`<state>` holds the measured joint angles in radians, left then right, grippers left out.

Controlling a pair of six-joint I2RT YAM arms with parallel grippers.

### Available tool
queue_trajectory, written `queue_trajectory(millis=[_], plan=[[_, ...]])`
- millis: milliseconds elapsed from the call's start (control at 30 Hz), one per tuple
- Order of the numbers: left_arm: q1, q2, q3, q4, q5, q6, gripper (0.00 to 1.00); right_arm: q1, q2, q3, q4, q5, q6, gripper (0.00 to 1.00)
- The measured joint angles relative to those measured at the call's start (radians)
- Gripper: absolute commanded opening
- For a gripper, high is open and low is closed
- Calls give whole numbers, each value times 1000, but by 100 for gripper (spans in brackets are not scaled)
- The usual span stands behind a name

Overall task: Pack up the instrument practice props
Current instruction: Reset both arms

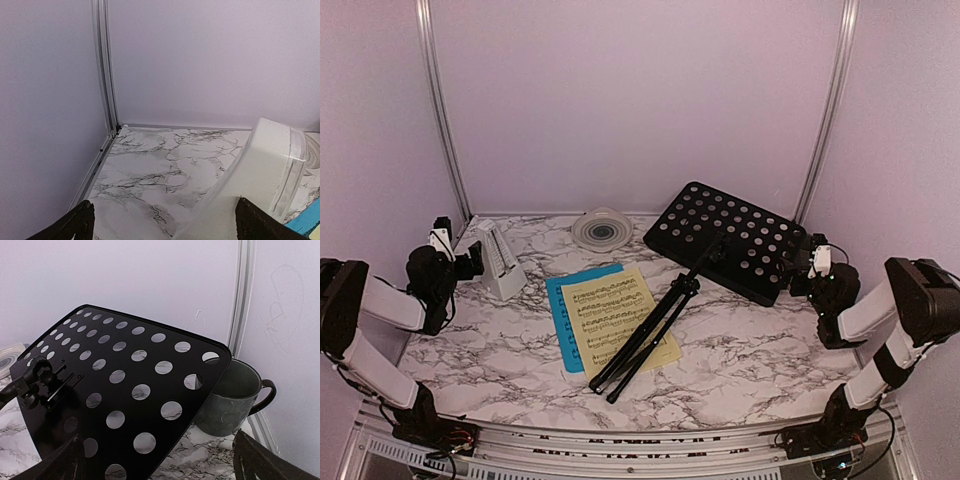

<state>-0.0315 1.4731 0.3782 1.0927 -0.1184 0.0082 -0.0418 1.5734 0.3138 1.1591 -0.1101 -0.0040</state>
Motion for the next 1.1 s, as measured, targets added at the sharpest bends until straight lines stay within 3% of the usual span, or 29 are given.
queue_trajectory(millis=[1100], plan=[[-7, 0, 0, 3, -32, 0, 99, 0, 0, 0, 0, 0, 0, 100]])
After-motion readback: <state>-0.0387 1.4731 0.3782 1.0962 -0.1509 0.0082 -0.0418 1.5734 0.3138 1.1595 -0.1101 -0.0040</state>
